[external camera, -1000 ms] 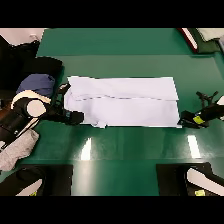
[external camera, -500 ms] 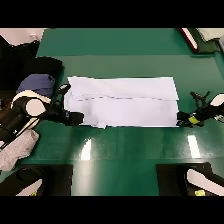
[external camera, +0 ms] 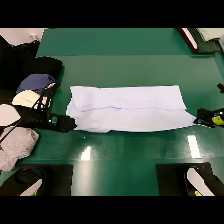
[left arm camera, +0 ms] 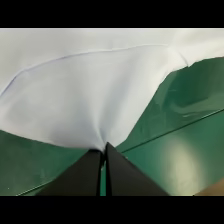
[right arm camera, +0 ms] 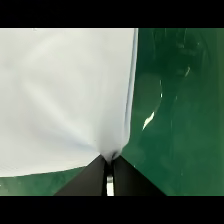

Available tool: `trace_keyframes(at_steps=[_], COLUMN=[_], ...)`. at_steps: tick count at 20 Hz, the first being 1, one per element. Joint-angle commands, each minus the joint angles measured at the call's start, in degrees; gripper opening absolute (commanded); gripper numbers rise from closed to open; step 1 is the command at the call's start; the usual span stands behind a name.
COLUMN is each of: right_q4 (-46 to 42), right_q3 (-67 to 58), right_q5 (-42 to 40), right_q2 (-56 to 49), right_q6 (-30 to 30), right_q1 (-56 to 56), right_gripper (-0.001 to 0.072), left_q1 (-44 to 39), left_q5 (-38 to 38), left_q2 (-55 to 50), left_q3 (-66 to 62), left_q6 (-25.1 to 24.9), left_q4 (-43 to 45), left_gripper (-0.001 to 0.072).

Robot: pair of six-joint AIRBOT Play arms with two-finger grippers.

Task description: Fold the shirts.

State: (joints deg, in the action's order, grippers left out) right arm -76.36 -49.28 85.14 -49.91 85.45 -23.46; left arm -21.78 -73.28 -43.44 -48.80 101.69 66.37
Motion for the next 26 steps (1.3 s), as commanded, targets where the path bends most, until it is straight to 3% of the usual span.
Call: trace_keyframes(at_steps=[1, 4, 7, 10, 16, 24, 25, 26], right_q4=[0.4, 0.3, 0.3, 0.3, 0.3, 0.4, 0.4, 1.1], right_q3=[-0.9, -4.5, -11.0, -16.6, -23.8, -24.7, -24.7, -24.7], right_q5=[-1.4, -5.9, -10.1, -15.2, -19.1, -28.3, -29.5, -30.7], right_q2=[2.6, -0.5, -6.9, -14.1, -27.5, -34.6, -34.8, -34.9], right_q6=[0.6, 0.7, 1.5, 1.7, 2.1, 2.1, 2.1, 2.1], right_q1=[1.4, 4.2, 6.9, 9.0, 12.5, 13.0, 13.0, 13.0], right_gripper=[0.001, 0.0011, 0.001, 0.001, 0.0011, 0.0015, 0.0052, 0.0262], left_q1=[0.0, 0.0, 0.1, 0.1, 0.1, 6.2, 6.9, 6.9], left_q5=[1.4, 11.1, 18.9, 24.5, 38.7, 46.7, 47.1, 47.2], left_q2=[1.9, 1.9, 1.7, -0.6, -11.9, -19.9, -19.9, -19.9], left_q3=[-0.1, -0.1, -0.1, -0.1, -0.1, -0.3, -0.7, -1.5], left_q6=[0.2, 1.2, 7.2, 9.5, 9.4, 11.1, 11.1, 11.0], left_q4=[-0.6, 6.4, 16.5, 22.8, 23.9, 23.2, 23.2, 23.3], left_gripper=[0.0026, 0.0026, 0.0027, 0.0027, 0.0027, 0.0029, 0.0112, 0.0398])
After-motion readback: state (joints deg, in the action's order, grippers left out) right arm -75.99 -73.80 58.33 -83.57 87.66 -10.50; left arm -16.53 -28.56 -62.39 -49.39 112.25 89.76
